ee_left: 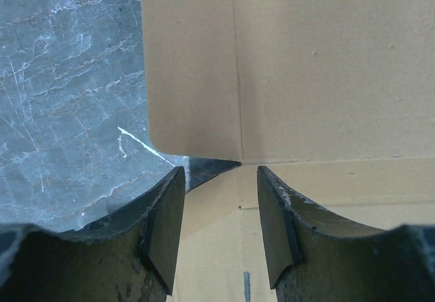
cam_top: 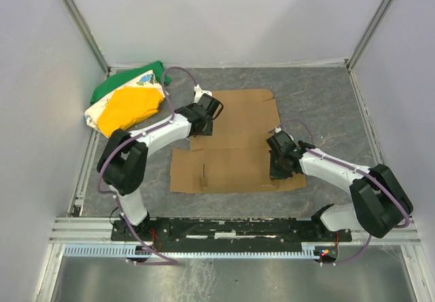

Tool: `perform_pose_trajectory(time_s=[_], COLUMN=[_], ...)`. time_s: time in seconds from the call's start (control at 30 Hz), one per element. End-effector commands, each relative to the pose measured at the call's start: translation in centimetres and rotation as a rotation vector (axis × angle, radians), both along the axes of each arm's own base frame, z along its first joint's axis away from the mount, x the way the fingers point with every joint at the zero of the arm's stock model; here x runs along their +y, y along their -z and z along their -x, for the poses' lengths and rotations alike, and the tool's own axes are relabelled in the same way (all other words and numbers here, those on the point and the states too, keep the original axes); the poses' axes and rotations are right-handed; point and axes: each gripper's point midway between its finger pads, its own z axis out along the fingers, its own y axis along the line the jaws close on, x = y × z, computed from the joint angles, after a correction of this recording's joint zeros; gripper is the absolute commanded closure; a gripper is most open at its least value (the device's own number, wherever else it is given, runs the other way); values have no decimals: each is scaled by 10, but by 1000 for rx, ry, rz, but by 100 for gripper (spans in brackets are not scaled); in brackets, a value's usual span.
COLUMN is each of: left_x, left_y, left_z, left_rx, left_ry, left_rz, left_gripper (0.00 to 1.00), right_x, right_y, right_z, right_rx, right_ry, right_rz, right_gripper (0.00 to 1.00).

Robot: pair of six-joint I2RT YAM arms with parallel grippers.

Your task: Fold the paper box

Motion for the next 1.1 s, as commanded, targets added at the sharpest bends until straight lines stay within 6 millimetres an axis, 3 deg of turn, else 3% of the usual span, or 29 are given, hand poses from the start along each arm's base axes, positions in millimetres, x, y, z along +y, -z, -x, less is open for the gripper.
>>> perform_pose_trajectory(time_s=[0.0,0.23,0.4,0.63,0.87,1.07], left_x=[8,24,13,18,13,14], left_y=[-8,-4,3,8,-11,-21], left_z=[-8,6,18,19,21,24], left_rx=[-7,30,60,72,45,42], left_ry=[43,69,103,92,130,142], left_rz=[-104,-167,-82,-116,-71,-10], left_gripper=[47,49,62,63,42,42], right_x=[8,9,9,10,9,8], right_y=[-3,-5,-4,-5,-5,-5], right_z=[-7,-7,-7,-7,-6,-6], right_rx=[-21,-26,-23,-25,-25,-28], right_ry=[-19,-19,-20,-22,-21,-20], right_rz=[-31,-37,-37,-39,-37,-35], right_gripper=[86,86,86,86,86,86])
